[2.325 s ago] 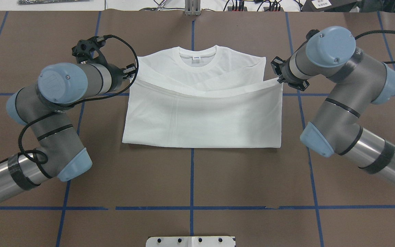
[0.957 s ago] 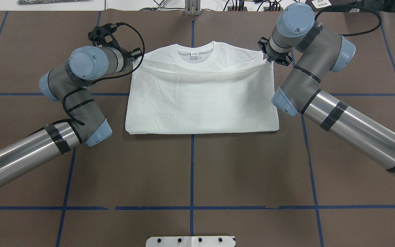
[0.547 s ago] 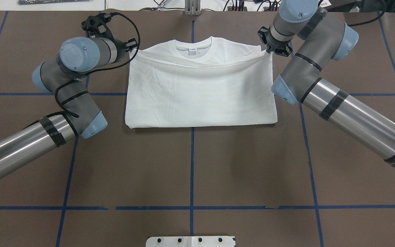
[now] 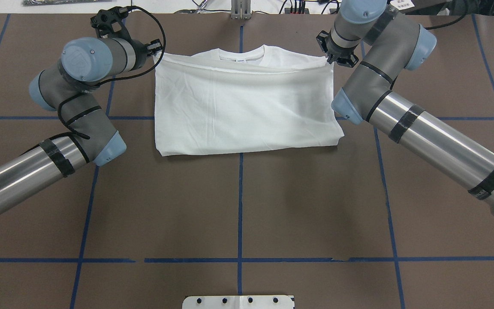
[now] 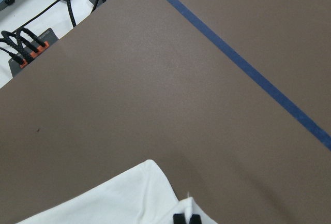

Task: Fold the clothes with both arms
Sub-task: 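Raise both grippers off the folded shirt and hold above it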

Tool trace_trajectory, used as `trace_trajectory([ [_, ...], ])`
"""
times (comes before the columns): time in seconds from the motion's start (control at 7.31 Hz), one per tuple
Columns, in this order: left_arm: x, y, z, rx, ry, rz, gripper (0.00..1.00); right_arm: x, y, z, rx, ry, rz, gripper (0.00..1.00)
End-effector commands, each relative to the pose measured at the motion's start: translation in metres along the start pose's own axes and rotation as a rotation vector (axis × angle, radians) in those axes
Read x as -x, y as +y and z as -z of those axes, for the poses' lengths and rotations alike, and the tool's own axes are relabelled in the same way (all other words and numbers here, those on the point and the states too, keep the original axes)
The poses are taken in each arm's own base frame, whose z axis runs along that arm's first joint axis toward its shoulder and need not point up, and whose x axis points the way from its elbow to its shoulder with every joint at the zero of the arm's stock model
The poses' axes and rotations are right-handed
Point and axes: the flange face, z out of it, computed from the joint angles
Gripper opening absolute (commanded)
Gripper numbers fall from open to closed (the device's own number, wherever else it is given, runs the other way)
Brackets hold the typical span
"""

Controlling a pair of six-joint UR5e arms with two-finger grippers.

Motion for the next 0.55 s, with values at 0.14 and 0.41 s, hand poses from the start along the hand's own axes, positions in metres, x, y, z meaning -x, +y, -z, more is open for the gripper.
trace_trajectory([
  [0.14,-0.003,0.003,-0.011,0.005,-0.017,0.001,0.0,-0.01,-0.003,-0.011,-0.004,0.014,-0.001,0.0],
  [0.41,-0.019,0.002,-0.018,0.003,-0.017,0.002,0.0,-0.011,-0.004,-0.011,-0.007,0.015,-0.001,0.0],
])
